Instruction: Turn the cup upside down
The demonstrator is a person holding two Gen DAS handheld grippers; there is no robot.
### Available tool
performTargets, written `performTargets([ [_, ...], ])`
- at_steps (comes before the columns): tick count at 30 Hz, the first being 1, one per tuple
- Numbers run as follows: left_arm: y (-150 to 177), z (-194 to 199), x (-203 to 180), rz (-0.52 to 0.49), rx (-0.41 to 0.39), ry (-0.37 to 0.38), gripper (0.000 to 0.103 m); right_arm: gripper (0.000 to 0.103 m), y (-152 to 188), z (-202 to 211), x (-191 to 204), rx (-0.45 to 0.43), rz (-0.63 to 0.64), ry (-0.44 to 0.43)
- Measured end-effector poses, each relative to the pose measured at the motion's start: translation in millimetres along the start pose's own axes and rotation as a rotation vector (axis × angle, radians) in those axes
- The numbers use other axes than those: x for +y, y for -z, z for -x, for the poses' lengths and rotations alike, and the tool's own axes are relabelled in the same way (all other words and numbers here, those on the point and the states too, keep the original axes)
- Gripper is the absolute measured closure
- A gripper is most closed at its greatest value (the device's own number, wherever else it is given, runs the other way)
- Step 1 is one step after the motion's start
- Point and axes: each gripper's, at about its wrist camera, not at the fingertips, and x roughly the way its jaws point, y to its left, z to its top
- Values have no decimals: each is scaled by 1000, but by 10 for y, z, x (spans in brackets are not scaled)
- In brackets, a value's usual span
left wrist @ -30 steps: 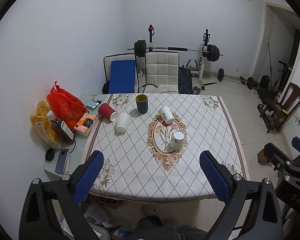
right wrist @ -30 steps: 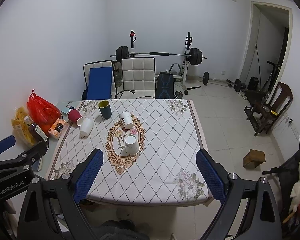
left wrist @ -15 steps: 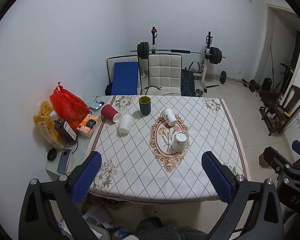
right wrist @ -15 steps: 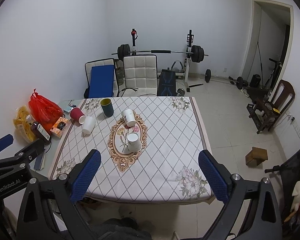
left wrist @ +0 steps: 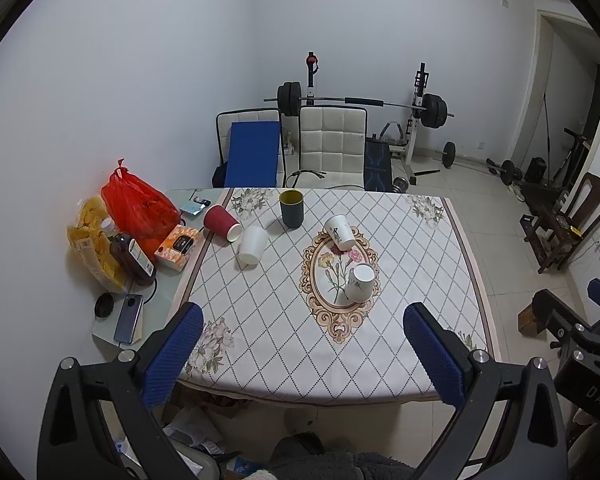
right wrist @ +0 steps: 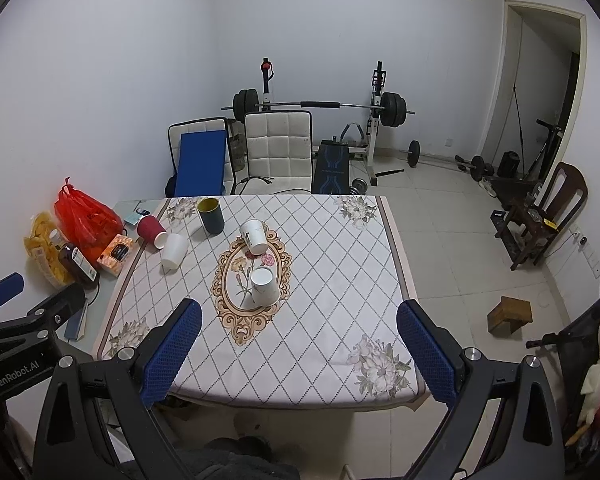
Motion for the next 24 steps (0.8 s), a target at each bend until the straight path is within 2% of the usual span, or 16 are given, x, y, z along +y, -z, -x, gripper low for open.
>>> performTargets([
  [24,73,-28,-7,-6,4,-4,0,3,124,-46,-13,1,-1,7],
])
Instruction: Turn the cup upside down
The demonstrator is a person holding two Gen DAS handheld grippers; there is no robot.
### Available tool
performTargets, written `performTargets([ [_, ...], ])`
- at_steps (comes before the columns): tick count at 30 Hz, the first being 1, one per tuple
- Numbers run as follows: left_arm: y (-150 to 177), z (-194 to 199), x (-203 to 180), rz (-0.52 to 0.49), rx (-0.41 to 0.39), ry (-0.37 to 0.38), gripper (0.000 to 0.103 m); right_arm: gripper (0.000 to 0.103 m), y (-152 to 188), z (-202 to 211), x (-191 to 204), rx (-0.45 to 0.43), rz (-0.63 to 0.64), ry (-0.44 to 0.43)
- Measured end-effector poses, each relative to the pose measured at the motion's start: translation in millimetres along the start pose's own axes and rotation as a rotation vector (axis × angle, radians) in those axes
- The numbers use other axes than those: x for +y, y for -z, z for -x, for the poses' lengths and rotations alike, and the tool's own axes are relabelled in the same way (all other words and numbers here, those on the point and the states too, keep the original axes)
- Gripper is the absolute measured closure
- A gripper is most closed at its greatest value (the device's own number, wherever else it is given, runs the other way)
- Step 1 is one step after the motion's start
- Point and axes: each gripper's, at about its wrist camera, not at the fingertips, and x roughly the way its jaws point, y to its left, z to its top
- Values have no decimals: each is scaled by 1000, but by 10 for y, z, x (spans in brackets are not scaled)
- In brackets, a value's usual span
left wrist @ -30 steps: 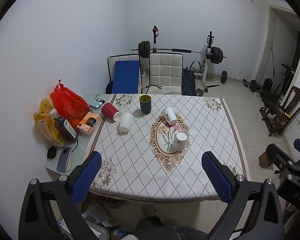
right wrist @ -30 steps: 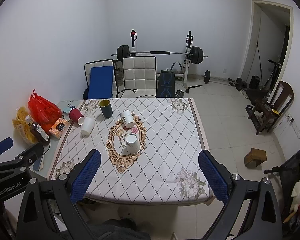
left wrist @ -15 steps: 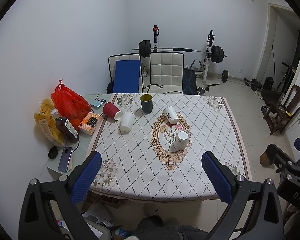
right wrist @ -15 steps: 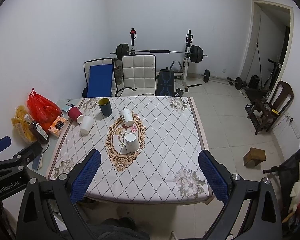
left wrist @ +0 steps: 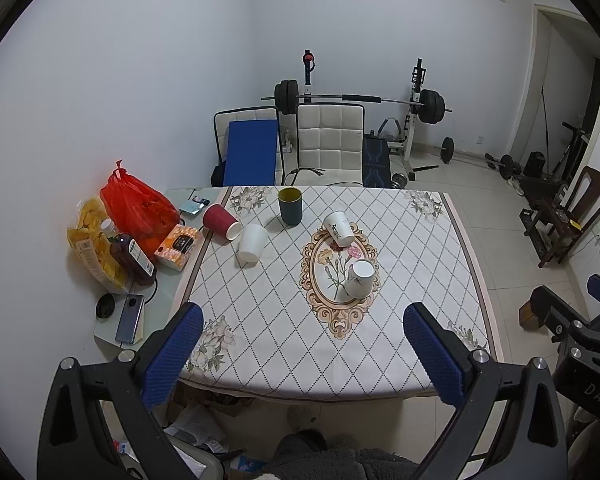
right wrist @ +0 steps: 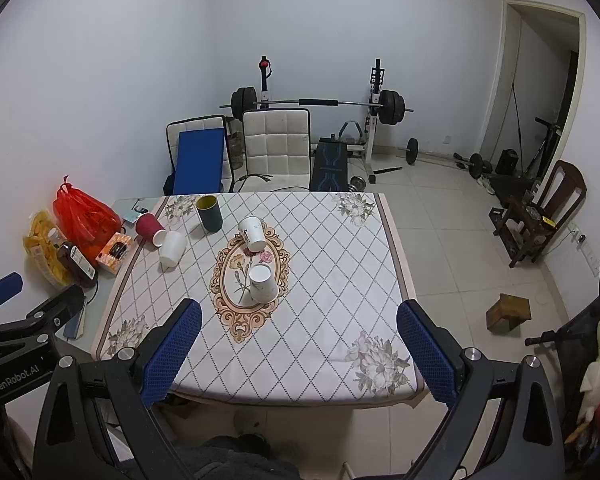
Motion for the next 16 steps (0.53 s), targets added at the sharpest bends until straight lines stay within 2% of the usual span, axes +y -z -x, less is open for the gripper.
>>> performTargets([
  [16,-11,49,-11,-3,-9,3,0,3,-1,17,-7,-3,-3,-9],
])
